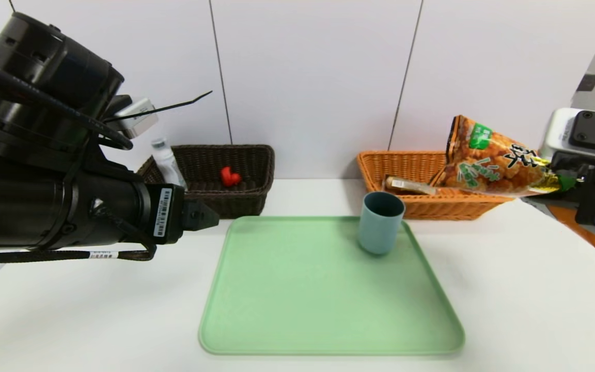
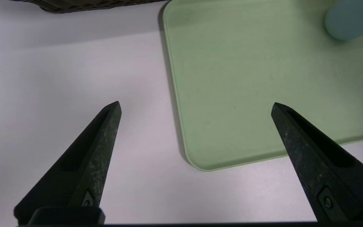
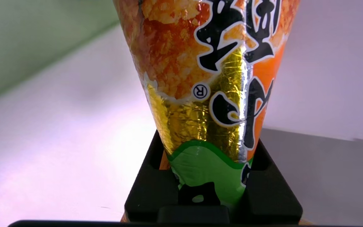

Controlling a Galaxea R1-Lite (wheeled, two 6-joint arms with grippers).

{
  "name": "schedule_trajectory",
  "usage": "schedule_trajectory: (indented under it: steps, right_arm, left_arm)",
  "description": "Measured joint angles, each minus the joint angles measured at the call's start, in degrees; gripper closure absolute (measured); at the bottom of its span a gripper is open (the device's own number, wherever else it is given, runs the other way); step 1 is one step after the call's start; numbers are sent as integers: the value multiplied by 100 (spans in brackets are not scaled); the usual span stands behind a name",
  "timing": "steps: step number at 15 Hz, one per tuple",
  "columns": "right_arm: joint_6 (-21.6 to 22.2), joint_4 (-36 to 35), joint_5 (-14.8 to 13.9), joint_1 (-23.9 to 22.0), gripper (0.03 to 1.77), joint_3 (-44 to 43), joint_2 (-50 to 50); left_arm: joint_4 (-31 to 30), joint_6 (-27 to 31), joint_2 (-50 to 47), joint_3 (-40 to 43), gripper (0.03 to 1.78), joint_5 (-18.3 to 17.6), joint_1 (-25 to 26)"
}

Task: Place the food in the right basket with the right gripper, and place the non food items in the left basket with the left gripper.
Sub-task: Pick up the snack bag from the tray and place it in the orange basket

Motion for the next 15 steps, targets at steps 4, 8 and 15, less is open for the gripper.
schedule_trajectory:
  steps: [4,8,15]
  right_arm:
    - [-457,-809,-187,-441,136,-111,661]
    - [-987,-1747,-427,-533,136,-190,1546]
    - [-1508,-2442,-641,-472,136,-913,2982]
  left_arm:
    - [-162,9,33,15,12,-2,28]
    - [-166,-35,55,41,12,-11,48]
    - [-173,-57,83,50,12,-22,119]
